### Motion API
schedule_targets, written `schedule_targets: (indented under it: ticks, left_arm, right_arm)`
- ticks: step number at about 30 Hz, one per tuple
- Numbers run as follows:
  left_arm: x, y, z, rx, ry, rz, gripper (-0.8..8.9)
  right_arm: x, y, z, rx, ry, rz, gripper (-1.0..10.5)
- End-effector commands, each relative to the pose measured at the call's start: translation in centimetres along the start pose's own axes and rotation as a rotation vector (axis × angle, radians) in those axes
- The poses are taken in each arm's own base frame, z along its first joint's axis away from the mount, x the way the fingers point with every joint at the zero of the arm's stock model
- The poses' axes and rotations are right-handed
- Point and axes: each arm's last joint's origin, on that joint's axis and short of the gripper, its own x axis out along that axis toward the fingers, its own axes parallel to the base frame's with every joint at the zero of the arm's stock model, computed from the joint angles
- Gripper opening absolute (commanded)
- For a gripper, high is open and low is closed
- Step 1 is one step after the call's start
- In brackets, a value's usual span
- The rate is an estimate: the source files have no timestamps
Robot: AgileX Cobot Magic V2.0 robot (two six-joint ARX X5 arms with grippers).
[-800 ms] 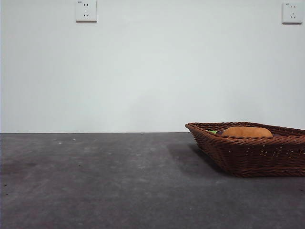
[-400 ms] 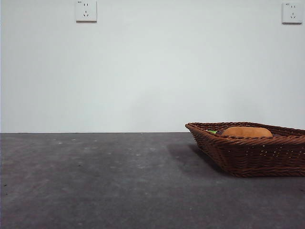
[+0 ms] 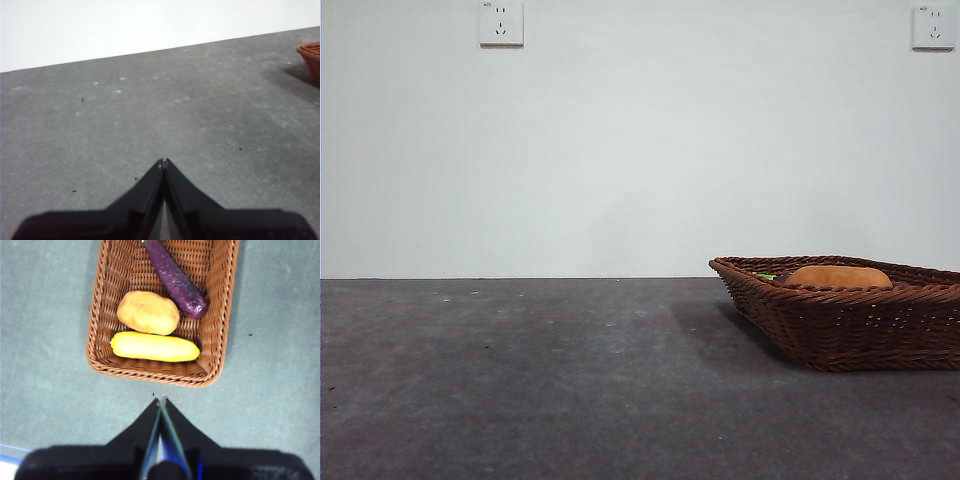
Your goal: Help me put the vegetables on the table into the basket
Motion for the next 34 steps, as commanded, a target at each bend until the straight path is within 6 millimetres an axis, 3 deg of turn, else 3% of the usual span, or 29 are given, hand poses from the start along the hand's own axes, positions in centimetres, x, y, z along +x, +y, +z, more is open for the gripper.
schedule_targets:
  ticks: [1,8,10,14,17,20,22,34]
  left_arm:
    - [0.1,0.0,-0.3,-0.008,0.007,0.002,-0.03]
    - [0.3,0.0,-0.5,-0.012,0.036,-0.001,-0.03]
    - [0.3,0.0,-0.5,-0.014,0.044,-0.001,-0.03]
    - [0.4,0.0,-0.6,-0.015,0.049,-0.002,-0.03]
    - [0.4,0.0,-0.6,-0.015,0.049,-0.002,-0.04]
    - [0.4,0.0,-0.6,-0.015,0.049,-0.002,-0.04]
    - [0.4,0.0,-0.6,-0.015,0.049,-0.002,-0.03]
    - [0.4,0.0,-0.6,-0.015,0.049,-0.002,-0.03]
  right_arm:
    - [0.2,0.0,-0.2,0.008,0.032,-0.007,0.0]
    - [-0.2,-0.1,-0.3,0.005,0.002,-0.036,0.0]
    - [-2.3,-0.4,-0.6,-0.028,-0.171,-0.139,0.0]
    - [-8.7,-0.4,-3.1,0.011,-0.687,-0.110,0.0]
    - [-10.0,-1.4,-6.3,0.067,-0.873,-0.177,0.0]
    - [-7.8,-2.5,-9.4,0.153,-0.931,-0.309,0.0]
    - [-4.9,-3.2,-11.3,0.191,-0.958,-0.364,0.0]
    - [10.0,-5.0,-18.2,0.220,-1.000,-0.397,0.0]
